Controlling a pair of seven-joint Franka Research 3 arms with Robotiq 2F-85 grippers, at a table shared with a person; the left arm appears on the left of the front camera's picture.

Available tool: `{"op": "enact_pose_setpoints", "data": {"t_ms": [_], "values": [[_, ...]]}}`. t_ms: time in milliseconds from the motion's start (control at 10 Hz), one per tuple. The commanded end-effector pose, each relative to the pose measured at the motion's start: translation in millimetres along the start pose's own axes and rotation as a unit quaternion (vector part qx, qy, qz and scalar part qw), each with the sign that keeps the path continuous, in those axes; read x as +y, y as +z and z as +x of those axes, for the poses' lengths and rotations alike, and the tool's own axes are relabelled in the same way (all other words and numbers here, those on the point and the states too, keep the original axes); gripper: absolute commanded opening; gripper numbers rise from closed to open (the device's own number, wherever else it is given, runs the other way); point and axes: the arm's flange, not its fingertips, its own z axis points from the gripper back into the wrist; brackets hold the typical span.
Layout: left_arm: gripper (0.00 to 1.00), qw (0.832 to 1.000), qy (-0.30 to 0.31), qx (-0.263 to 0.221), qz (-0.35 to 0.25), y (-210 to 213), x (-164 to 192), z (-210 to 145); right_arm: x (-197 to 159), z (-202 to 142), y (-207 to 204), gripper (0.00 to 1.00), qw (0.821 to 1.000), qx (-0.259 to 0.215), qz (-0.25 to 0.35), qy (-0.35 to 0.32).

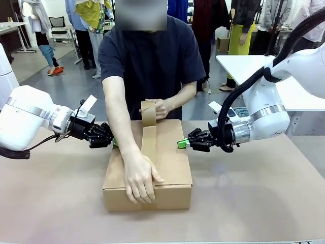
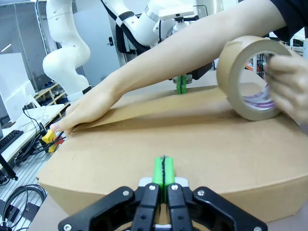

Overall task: Wrap the clocks to prevent damage.
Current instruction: After the human seals the box with tape, release both hands from the side flaps of the Package Box.

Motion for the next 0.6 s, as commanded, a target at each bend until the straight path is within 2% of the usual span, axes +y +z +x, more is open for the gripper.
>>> {"op": "enact_pose_setpoints", "data": {"t_ms": [0, 500], "values": [[0.0, 1.0, 0.001, 0.002, 0.001, -1.1, 0.7, -3.1, 0.9, -1.8, -1.5, 0.01, 1.0, 0.004, -0.005, -0.004], [0.0, 1.0, 0.001, 0.002, 0.001, -1.1, 0.7, -3.1, 0.9, -1.8, -1.5, 0.01, 1.0, 0.004, -0.005, -0.004]]}}
